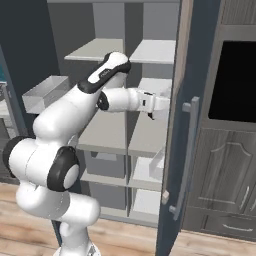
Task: Take the lemon wedge from the fridge and place it on the plate with fish on the dining counter.
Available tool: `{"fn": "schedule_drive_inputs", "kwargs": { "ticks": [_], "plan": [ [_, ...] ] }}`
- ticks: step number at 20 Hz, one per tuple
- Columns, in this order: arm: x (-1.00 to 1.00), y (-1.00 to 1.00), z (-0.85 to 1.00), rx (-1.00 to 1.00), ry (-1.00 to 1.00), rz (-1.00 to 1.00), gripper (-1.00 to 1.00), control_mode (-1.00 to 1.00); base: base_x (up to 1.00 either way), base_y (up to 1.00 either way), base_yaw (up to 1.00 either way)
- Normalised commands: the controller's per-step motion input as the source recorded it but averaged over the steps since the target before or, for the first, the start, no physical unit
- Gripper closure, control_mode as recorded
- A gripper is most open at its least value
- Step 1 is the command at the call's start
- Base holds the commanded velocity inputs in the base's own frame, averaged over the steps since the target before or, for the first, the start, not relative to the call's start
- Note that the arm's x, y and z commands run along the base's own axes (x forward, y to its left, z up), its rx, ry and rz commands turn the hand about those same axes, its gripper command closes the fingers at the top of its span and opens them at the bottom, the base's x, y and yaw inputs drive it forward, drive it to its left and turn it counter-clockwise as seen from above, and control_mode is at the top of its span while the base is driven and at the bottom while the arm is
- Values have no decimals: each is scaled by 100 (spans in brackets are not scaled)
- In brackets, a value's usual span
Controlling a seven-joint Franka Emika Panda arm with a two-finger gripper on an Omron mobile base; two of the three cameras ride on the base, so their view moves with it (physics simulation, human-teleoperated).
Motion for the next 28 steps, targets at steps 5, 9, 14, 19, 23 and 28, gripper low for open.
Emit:
{"fn": "schedule_drive_inputs", "kwargs": {
  "ticks": [5,9,14,19,23,28],
  "plan": [
    [-48,-100,-3,5,3,-42,-100,-100,0,0,0],
    [-94,-35,48,-5,-6,-12,-100,-100,0,0,0],
    [-100,75,96,-61,-18,10,-100,-100,0,0,0],
    [-97,83,86,-79,-8,18,-100,-100,0,0,0],
    [-70,81,-16,-86,34,26,-100,-100,0,0,0],
    [-23,78,-36,-47,56,25,-100,-100,0,0,0]
  ]
}}
